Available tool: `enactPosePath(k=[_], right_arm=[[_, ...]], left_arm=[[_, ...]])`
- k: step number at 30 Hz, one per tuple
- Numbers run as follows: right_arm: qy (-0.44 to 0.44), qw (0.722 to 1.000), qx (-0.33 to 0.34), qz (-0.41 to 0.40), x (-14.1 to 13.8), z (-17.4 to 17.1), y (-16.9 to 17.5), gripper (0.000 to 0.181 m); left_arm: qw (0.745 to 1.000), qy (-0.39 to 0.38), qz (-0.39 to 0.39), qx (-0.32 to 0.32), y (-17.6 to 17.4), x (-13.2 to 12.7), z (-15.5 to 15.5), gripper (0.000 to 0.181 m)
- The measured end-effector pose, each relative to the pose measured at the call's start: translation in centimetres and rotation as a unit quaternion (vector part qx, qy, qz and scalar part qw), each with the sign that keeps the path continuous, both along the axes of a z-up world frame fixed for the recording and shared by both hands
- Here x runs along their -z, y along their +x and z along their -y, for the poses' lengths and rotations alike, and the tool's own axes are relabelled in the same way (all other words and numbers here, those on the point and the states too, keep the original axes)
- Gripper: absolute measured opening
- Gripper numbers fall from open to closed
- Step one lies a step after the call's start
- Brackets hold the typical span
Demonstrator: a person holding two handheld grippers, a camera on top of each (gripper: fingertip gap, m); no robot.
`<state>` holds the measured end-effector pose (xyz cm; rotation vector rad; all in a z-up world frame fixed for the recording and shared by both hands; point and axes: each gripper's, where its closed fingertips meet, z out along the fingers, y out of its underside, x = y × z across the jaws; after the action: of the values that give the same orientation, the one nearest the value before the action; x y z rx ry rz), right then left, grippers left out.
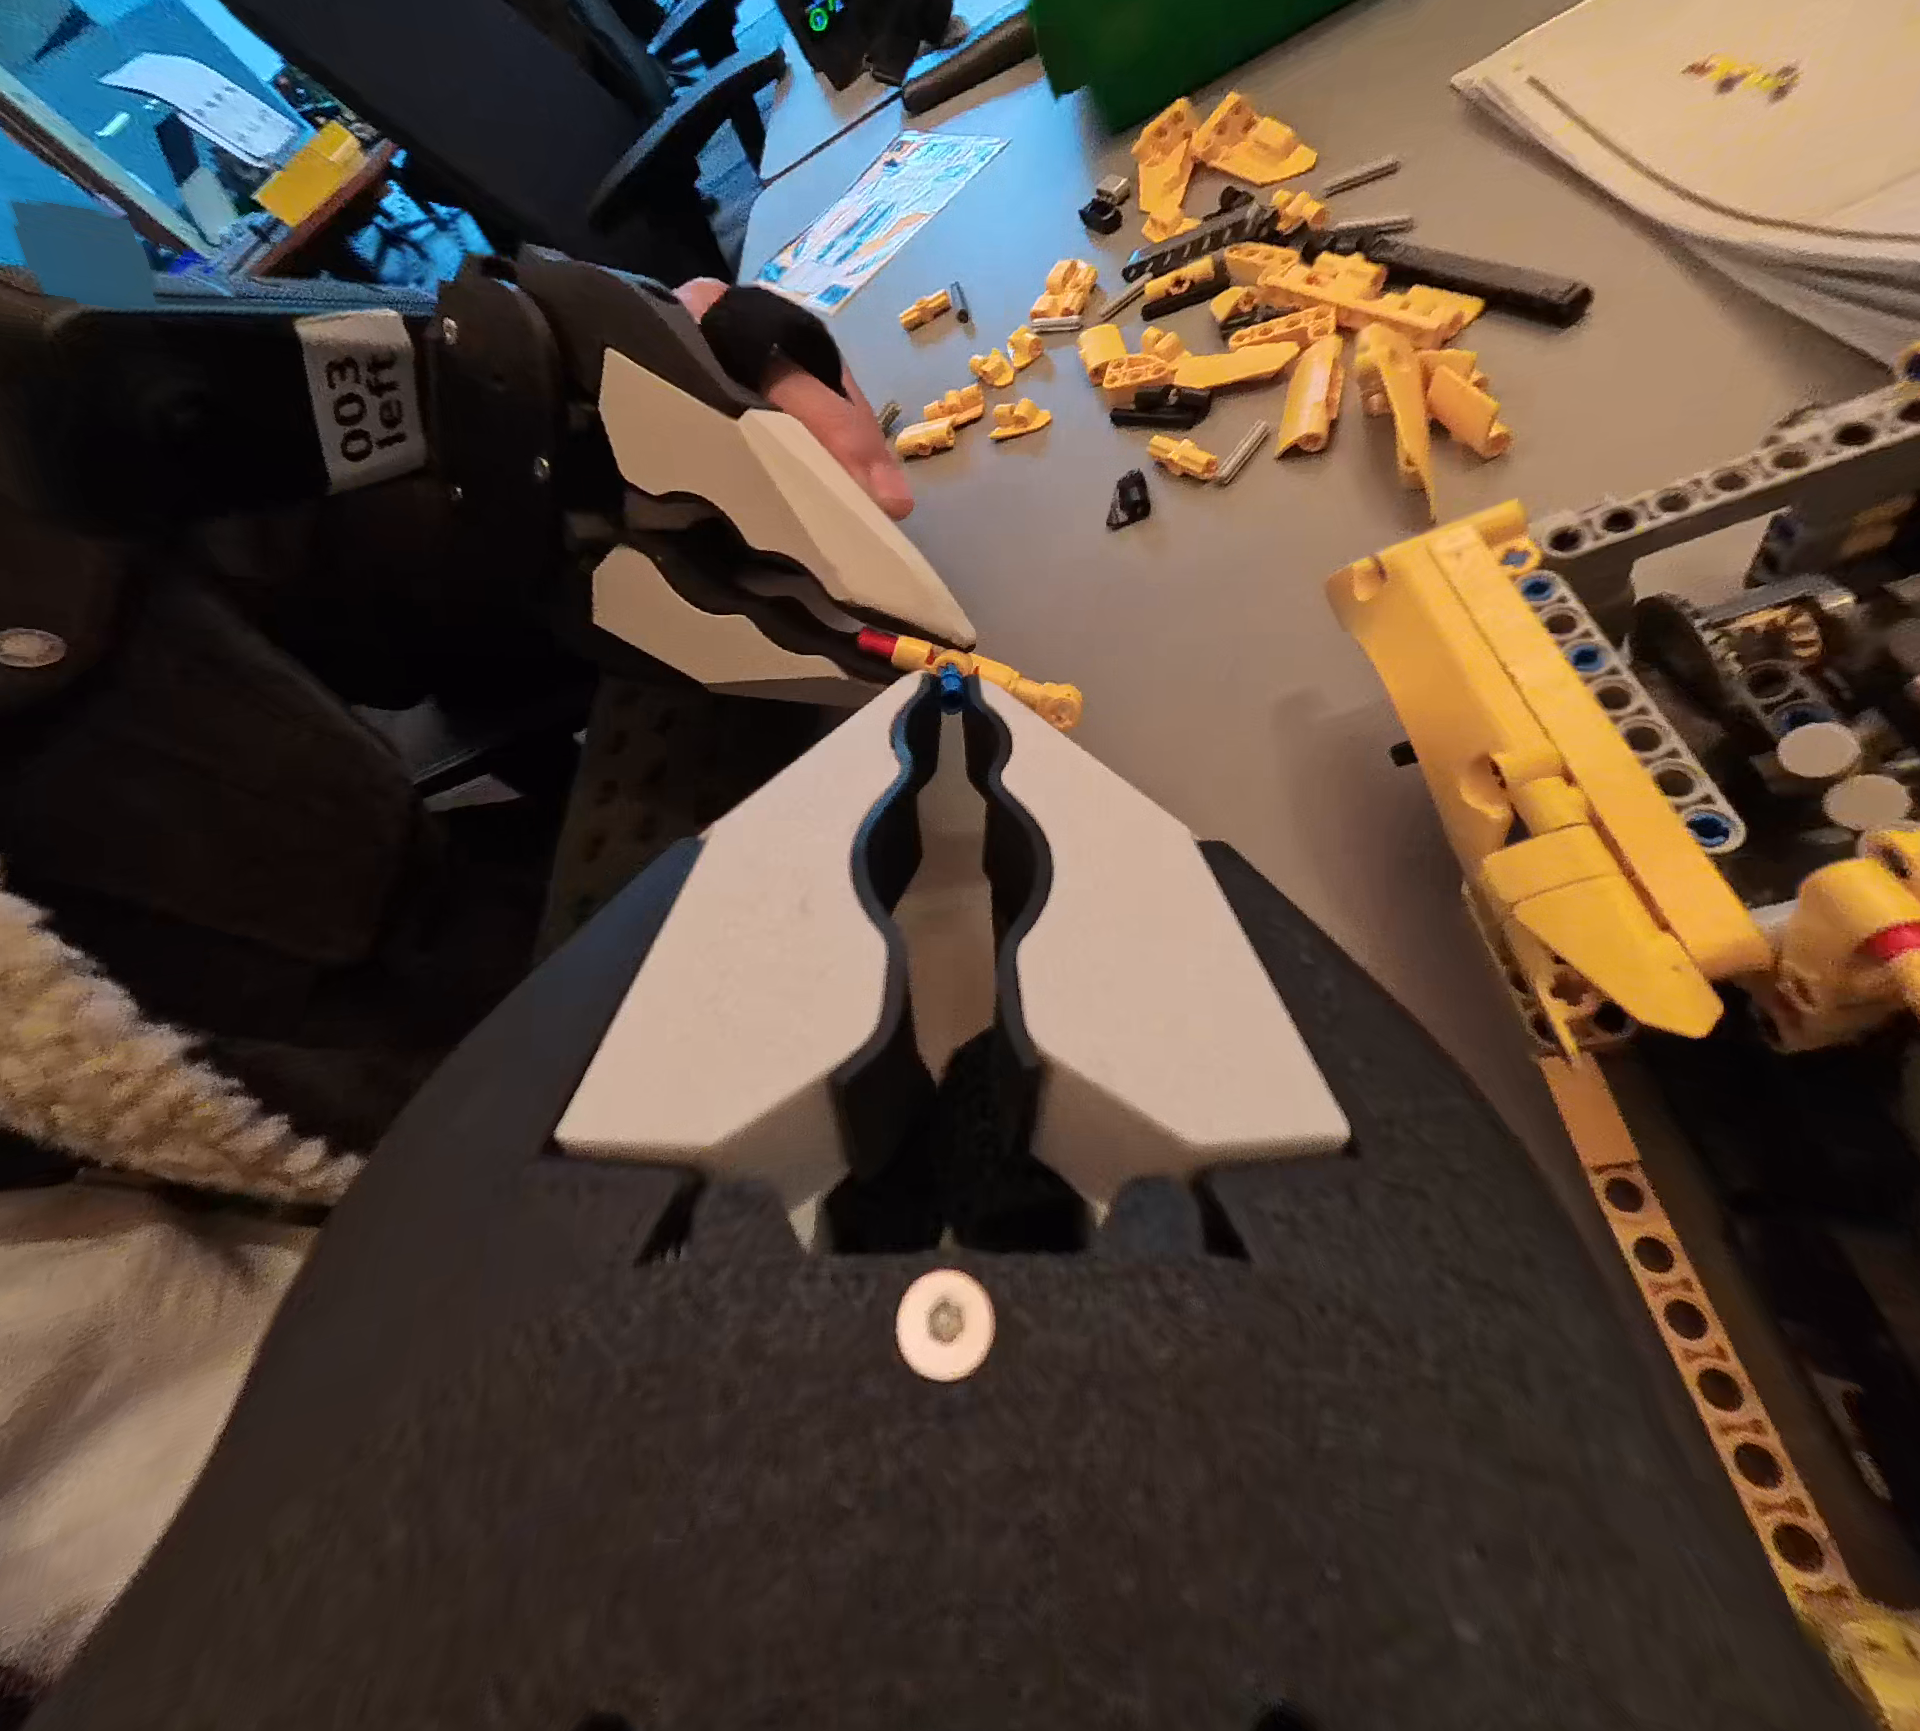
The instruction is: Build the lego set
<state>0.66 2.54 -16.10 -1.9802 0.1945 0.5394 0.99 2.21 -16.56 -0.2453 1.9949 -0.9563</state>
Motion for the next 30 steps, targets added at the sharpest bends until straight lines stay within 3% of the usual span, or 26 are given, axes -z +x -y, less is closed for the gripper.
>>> enactPosePath(k=[11, 20, 30], right_arm=[[-0.023, 0.996, 0.041, 0.07, 0.2, -0.3, 0.3, 0.003], [-0.003, 0.995, 0.082, 0.054, 0.5, -0.4, 0.4, 0.003], [-0.003, 0.998, 0.058, -0.012, 1.2, -0.1, 0.0, 0.003]], left_arm=[[1.0, 0.009, -0.014, -0.011, -0.1, 0.5, -0.1, 0.006], [0.999, -0.01, -0.035, -0.014, -0.2, 0.4, -0.6, 0.005], [1.0, 0.025, -0.016, 0.0, -0.7, 0.8, -0.1, 0.005]])
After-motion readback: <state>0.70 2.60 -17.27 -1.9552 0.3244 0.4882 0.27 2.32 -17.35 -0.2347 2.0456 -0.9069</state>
